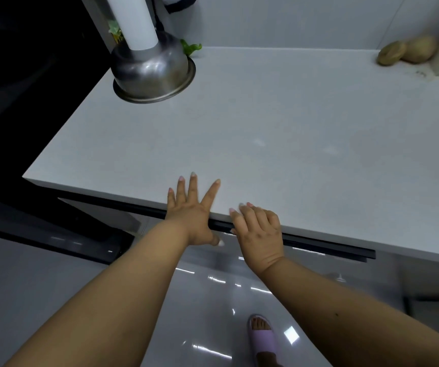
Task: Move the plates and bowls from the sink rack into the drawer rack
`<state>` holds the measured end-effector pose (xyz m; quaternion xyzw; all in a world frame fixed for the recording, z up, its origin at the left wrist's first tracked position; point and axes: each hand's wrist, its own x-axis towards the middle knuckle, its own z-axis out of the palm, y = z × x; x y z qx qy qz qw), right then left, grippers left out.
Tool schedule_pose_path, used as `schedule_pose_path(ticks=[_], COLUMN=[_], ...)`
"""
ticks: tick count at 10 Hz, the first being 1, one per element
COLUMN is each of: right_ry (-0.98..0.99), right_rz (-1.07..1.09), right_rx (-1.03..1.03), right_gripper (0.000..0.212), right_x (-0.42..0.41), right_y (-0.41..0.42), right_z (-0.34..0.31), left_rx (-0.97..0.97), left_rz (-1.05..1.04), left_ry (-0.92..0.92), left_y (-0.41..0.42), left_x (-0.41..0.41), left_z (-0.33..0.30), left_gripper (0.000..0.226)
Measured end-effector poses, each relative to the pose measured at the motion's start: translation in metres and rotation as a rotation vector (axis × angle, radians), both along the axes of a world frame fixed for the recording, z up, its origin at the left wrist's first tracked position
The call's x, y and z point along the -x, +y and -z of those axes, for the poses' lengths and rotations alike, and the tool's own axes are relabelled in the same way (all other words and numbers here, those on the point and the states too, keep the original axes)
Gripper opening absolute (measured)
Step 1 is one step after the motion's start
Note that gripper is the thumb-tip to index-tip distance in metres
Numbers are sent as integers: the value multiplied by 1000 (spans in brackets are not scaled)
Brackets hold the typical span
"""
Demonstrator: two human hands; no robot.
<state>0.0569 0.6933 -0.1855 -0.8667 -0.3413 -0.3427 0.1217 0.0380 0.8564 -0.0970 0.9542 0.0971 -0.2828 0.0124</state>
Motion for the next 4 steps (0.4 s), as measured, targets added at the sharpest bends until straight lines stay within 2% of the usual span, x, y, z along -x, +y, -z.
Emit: schedule_pose_path(ticks=[1,2,3,4], right_ry=[3,102,341,660], right_rz=[-4,-20,-62,-102], right_rx=[-16,36,-83,-587], right_gripper=[33,36,32,21], right_x=[0,2,2,-5], right_y=[0,-3,-7,-17], right_z=[-4,-13,-29,-82], left_rx=[14,33,63,136], left_rz=[-45,-69,-84,-119], left_ry=[35,36,20,-28], left_y=[-1,0,1,4], left_x=[-10,-13,-12,-13], left_z=[-6,-8,-9,-6], left_gripper=[135,137,134,121])
